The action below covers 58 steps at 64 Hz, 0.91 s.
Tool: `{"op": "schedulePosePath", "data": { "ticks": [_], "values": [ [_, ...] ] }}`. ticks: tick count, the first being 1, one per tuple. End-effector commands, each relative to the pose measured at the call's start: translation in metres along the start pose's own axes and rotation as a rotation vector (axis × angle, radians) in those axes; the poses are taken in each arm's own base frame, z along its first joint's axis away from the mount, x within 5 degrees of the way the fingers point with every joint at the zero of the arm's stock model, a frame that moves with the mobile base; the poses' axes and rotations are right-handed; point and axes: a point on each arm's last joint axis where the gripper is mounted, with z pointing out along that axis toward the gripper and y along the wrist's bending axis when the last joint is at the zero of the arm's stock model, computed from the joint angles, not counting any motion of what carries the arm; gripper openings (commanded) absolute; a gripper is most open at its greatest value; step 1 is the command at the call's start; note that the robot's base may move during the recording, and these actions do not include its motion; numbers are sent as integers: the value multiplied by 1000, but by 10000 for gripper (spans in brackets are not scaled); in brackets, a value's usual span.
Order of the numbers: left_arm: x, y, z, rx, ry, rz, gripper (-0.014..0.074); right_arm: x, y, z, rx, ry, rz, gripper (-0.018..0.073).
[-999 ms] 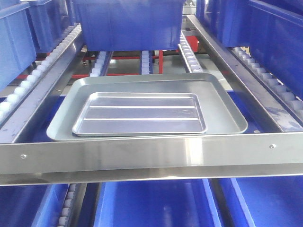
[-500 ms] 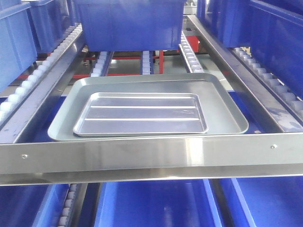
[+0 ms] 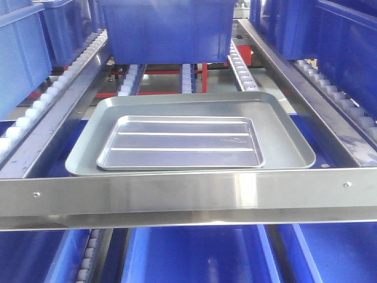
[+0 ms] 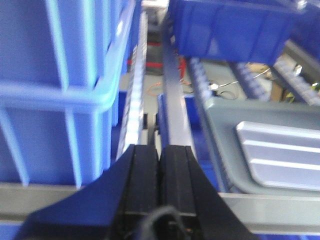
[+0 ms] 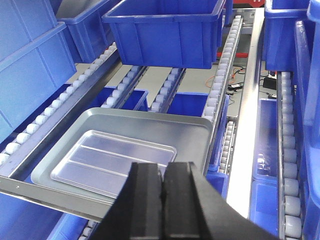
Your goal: Grab silver tray and stack on right shelf
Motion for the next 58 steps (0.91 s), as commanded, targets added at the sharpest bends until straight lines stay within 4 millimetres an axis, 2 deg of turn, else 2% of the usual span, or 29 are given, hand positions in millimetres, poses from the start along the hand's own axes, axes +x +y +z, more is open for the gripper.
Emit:
{"op": "schedulePosePath", "data": {
  "ticks": [1, 6, 58],
  "values": [
    [-4, 2, 0, -15, -151, -12, -100, -15, 3, -1, -18, -96, -26, 49],
    [11, 5, 4, -29, -199, -14, -100, -14, 2, -1, -17, -93, -26, 49],
    [10, 4, 3, -27, -192, -14, -100, -15, 2, -1, -5, -97, -57, 49]
  ]
}}
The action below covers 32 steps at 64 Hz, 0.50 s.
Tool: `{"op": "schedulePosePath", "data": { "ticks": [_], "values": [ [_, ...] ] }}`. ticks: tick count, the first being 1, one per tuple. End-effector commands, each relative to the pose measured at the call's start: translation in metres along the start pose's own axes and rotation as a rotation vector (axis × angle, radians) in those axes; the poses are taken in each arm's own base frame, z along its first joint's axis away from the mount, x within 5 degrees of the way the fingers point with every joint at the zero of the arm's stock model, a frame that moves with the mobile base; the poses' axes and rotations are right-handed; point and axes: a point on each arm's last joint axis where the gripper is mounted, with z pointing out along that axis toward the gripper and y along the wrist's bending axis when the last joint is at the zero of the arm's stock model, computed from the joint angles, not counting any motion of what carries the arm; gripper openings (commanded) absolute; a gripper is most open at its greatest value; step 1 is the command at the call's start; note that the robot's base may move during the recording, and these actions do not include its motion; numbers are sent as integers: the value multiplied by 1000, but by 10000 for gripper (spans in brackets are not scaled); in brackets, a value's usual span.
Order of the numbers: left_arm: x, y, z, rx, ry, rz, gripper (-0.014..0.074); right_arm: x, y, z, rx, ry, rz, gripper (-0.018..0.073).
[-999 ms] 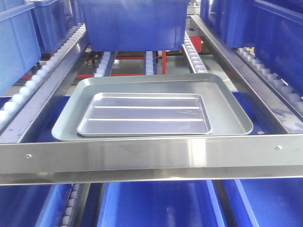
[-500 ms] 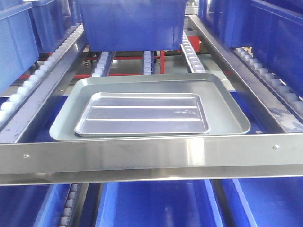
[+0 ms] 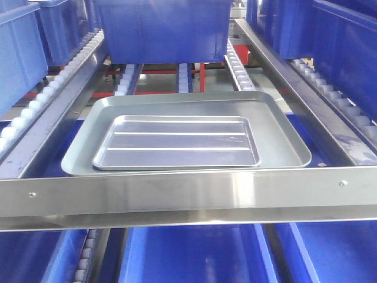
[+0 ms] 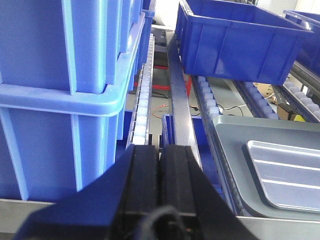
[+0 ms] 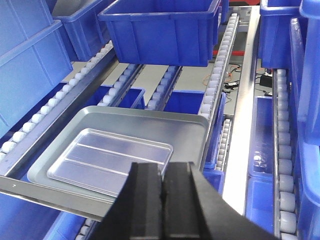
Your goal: Grab silver tray and stack on right shelf
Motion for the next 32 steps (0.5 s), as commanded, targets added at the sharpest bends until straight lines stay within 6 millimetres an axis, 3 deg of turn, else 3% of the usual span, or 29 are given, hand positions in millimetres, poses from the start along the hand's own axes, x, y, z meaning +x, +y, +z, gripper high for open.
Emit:
{"op": "schedulePosePath", "data": {
  "ticks": [1, 18, 32],
  "values": [
    [-3, 1, -1, -6, -84, -8, -100, -15, 2, -2, -6, -102, -57, 49],
    [-3, 1, -1, -6, -84, -8, -100, -9, -2, 1, 44, -84, -94, 49],
    [-3, 1, -1, -6, -84, -8, -100, 36, -20, 6, 244, -104, -91, 49]
  ]
}}
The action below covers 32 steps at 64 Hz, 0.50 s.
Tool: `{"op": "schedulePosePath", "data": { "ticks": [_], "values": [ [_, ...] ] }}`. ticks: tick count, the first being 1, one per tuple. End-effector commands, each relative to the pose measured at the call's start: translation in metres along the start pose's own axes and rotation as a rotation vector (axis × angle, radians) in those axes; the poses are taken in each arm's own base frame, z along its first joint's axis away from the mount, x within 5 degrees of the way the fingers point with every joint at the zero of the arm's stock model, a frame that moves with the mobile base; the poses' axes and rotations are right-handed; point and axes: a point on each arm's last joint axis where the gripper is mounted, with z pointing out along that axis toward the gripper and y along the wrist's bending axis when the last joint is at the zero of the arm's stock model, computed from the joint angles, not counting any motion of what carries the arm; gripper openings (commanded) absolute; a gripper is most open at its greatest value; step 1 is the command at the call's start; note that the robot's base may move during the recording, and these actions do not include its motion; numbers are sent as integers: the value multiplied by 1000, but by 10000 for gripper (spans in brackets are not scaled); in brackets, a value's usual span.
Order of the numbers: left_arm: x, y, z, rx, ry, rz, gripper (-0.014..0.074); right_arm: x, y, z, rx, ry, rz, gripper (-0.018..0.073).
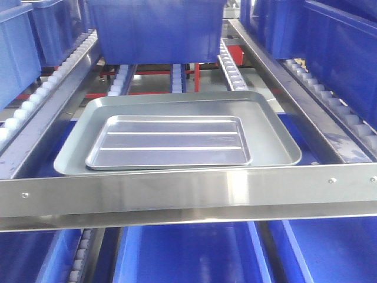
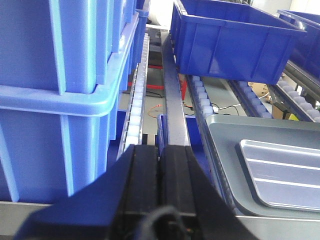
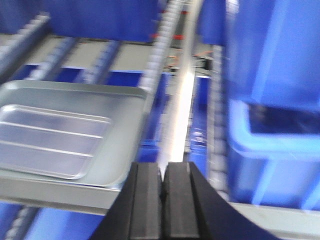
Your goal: Grab silver tray and stack on right shelf
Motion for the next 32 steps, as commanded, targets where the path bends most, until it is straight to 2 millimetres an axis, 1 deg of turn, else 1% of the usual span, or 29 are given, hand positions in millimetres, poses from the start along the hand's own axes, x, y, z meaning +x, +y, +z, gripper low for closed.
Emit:
{"op": "schedulePosePath", "data": {
  "ticks": [1, 9, 12, 18, 25, 32],
  "values": [
    [-3, 1, -1, -6, -84, -8, -100, -1, -3, -2, 45, -172, -20, 49],
    [-3, 1, -1, -6, -84, -8, -100, 32, -7, -2, 103, -280, -25, 49],
    [-3, 1, -1, -6, -84, -8, -100, 47, -7, -2, 110, -294, -26, 49],
    [-3, 1, -1, -6, -84, -8, -100, 65, -7, -3, 109, -308, -27, 49],
    [-3, 1, -1, -6, -84, -8, -100, 78, -7, -7, 118, -318, -29, 49],
    [-3, 1, -1, -6, -84, -8, -100, 83, -8, -6, 131, -267, -25, 49]
  ]
}}
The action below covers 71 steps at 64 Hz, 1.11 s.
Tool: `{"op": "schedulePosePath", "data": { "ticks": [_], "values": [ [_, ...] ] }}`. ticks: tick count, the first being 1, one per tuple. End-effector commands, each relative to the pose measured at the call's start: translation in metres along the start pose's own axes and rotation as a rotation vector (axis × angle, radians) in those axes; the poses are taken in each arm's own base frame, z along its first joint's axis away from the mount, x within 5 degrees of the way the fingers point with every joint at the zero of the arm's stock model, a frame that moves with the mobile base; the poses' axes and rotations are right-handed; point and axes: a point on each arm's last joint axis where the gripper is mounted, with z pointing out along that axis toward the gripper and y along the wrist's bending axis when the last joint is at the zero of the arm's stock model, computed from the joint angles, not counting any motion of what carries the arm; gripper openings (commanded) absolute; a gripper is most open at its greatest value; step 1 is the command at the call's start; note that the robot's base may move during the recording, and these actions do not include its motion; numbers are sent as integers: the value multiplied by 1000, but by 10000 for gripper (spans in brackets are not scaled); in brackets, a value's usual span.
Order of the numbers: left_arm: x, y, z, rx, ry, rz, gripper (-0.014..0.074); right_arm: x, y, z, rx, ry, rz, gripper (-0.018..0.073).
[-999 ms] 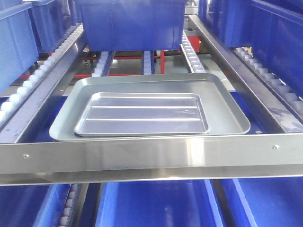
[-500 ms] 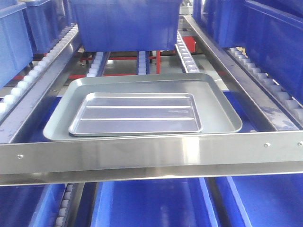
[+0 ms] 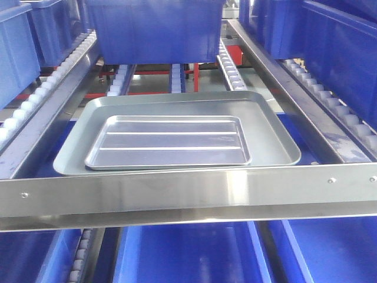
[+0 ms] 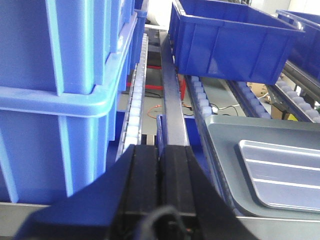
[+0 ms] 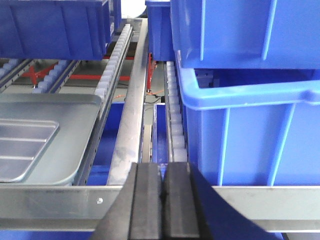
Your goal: Grab silver tray and stack on right shelf
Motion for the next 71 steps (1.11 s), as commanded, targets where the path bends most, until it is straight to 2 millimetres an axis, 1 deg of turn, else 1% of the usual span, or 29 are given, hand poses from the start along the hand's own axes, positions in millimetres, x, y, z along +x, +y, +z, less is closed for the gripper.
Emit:
{"op": "schedulePosePath", "data": {
  "ticks": [1, 71],
  "values": [
    [-3, 1, -1, -6, -84, -8, -100, -11, 1, -3, -3, -89, -12, 49],
    [-2, 1, -1, -6, -82, -8, -100, -10, 0, -3, -2, -78, 2, 49]
  ]
}}
